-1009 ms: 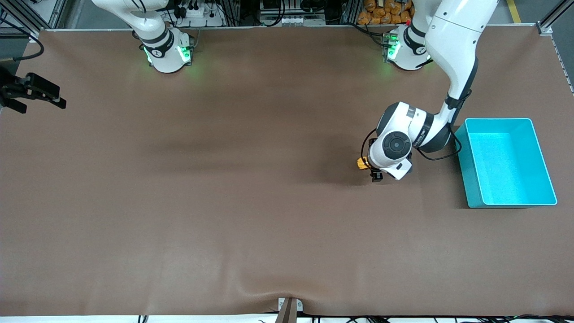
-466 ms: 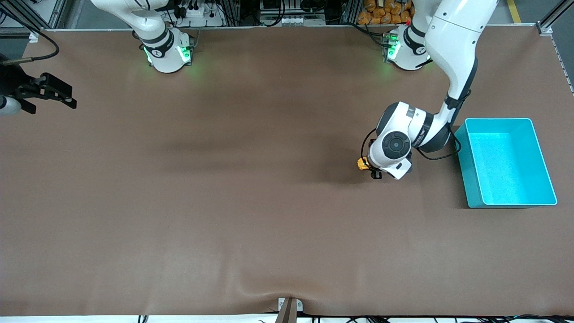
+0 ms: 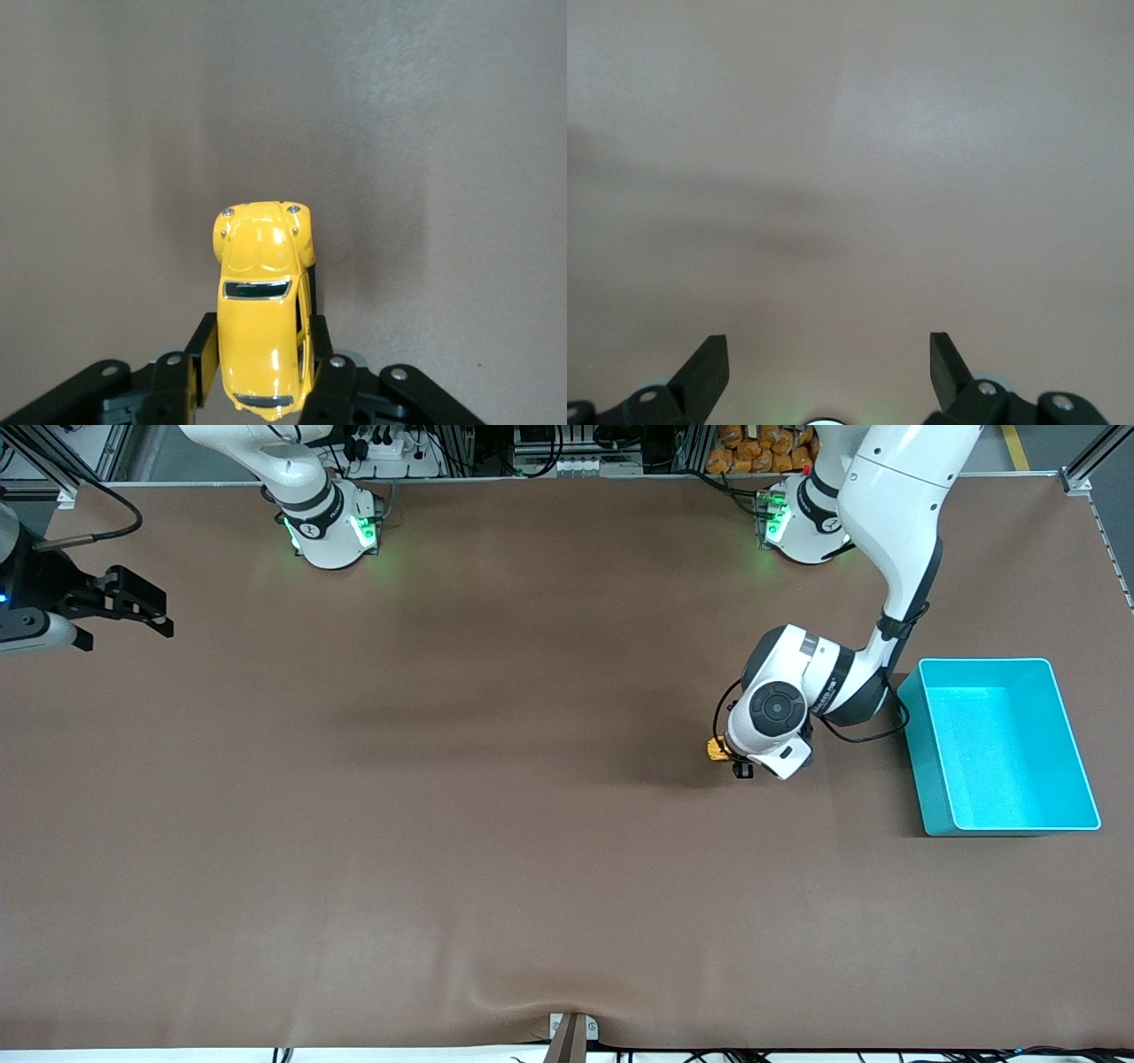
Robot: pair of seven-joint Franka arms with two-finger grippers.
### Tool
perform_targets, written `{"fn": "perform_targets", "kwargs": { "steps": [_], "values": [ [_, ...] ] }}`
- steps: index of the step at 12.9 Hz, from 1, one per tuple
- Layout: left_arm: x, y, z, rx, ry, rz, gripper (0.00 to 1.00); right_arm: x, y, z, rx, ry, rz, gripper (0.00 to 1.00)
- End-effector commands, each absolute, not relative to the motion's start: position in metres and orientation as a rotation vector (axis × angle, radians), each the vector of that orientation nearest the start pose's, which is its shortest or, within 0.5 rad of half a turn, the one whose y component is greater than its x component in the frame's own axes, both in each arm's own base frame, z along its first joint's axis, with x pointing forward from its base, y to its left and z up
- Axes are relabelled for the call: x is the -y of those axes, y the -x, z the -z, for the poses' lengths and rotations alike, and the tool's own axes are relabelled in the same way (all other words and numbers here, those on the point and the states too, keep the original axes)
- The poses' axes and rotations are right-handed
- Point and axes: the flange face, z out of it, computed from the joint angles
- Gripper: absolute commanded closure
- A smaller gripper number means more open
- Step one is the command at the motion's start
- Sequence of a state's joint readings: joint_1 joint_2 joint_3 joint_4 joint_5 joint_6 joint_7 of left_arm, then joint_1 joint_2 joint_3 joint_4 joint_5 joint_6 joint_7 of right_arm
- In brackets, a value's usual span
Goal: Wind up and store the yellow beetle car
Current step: 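Close the left gripper on the yellow car, then lift the car with the left gripper and carry it over the bin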
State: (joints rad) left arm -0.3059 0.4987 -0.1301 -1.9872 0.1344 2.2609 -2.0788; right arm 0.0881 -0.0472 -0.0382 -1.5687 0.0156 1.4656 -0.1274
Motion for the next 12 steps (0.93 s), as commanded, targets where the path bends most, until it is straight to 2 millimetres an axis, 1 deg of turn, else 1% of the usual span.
{"fn": "perform_targets", "kwargs": {
  "steps": [1,3,4,5,7,9,11,12],
  "values": [
    [0.223,-0.550,-0.221,2.041,2.123,0.046,0.94,-0.036,-0.519,-0.648,0.277,3.120,-0.074,0.00],
    [0.206,-0.558,-0.240,1.984,2.175,0.067,0.94,-0.045,-0.517,-0.654,0.259,3.115,-0.070,0.00],
    [0.195,-0.563,-0.248,1.924,2.214,0.094,0.94,-0.048,-0.518,-0.654,0.199,3.121,-0.073,0.00],
    [0.179,-0.569,-0.257,1.875,2.244,0.111,0.94,-0.056,-0.516,-0.654,0.196,3.122,-0.075,0.00],
    [0.150,-0.578,-0.273,1.786,2.314,0.123,0.94,-0.058,-0.516,-0.653,0.201,3.122,-0.078,0.00],
    [0.105,-0.587,-0.288,1.671,2.383,0.101,0.94,-0.054,-0.517,-0.653,0.191,3.124,-0.073,0.00],
    [0.054,-0.594,-0.304,1.573,2.456,0.079,0.94,-0.059,-0.518,-0.655,0.211,3.141,-0.053,0.00],
    [0.031,-0.596,-0.313,1.528,2.493,0.076,0.94,-0.057,-0.519,-0.656,0.210,3.159,-0.035,0.00]
  ]
}}
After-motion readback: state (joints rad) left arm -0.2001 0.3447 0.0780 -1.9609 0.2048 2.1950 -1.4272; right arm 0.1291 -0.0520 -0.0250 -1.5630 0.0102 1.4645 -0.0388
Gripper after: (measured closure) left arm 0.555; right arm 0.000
